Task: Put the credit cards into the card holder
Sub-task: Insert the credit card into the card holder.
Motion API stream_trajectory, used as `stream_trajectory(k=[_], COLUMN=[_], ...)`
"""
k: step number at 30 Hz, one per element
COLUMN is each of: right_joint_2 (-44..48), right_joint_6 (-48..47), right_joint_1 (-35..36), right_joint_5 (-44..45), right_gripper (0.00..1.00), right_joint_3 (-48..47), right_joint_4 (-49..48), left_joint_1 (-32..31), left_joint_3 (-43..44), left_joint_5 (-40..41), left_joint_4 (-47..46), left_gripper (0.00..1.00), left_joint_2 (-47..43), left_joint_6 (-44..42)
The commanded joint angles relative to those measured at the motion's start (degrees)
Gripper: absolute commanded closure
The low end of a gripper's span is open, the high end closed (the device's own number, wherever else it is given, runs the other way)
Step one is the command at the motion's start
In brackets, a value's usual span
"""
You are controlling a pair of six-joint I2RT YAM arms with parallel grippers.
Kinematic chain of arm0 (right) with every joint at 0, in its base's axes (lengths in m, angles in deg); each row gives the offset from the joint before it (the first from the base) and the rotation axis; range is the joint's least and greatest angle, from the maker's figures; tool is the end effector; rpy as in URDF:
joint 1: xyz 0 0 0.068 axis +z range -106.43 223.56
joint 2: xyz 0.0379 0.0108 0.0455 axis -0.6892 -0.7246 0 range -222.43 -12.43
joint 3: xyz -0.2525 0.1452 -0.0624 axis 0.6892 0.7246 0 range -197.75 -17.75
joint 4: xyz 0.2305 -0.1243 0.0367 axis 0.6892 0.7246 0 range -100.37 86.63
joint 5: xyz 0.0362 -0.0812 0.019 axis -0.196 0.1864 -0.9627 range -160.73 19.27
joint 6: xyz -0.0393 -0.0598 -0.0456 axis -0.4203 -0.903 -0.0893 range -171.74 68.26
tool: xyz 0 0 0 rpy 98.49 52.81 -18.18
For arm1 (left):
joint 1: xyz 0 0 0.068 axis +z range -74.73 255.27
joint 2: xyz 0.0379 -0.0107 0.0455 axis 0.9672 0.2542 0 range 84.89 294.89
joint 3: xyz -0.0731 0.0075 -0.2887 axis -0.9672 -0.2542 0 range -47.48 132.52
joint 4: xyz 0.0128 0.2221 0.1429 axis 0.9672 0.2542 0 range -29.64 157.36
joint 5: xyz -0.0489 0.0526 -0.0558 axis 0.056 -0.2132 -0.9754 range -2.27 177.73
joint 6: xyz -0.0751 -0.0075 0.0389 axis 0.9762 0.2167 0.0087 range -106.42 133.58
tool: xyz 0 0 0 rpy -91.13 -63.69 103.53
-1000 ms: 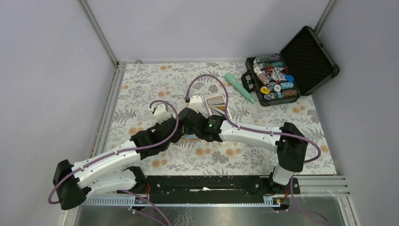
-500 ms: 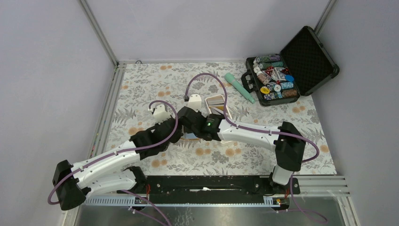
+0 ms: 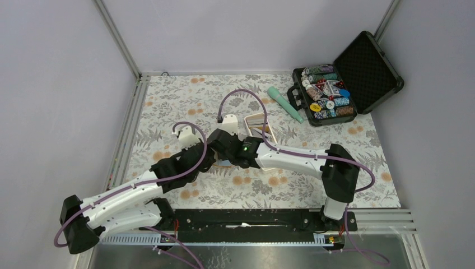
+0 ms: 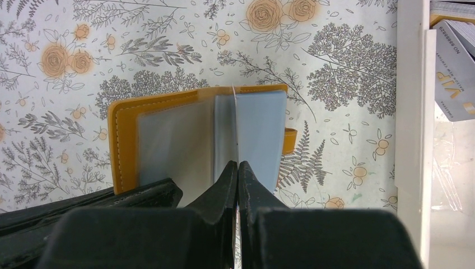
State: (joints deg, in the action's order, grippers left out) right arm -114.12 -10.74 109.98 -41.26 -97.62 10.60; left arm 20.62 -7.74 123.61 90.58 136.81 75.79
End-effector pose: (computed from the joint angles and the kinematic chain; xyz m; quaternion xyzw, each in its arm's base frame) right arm 0.2070 0.3825 0.2664 -0.0956 0.8869 0.1742 0.4171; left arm 0.1489 -0.1343 0.2572 -0.1814 0.8604 -0.1796 0.4411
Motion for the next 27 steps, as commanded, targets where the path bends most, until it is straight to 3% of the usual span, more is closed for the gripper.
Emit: stream_trajectory(k=[1, 27], right_joint_2=[-1.4, -4.4], right_joint_6=[0.8, 4.7], right_joint_1=[1.1, 1.7], right_joint_5=[1.1, -3.7], right_gripper=[1.0, 1.0], right_joint_3=[-1.5, -3.1], right_joint_4=[1.5, 1.8], left_joint_1=[-0.3, -0.3], left_joint_3=[0.0, -8.5], left_joint_5=[1.9, 3.2], left_joint_4=[-5.5, -15.3], left_gripper=[1.0, 1.0], left_joint_2=[-1.5, -4.2], left_joint_6=[1.7, 5.8])
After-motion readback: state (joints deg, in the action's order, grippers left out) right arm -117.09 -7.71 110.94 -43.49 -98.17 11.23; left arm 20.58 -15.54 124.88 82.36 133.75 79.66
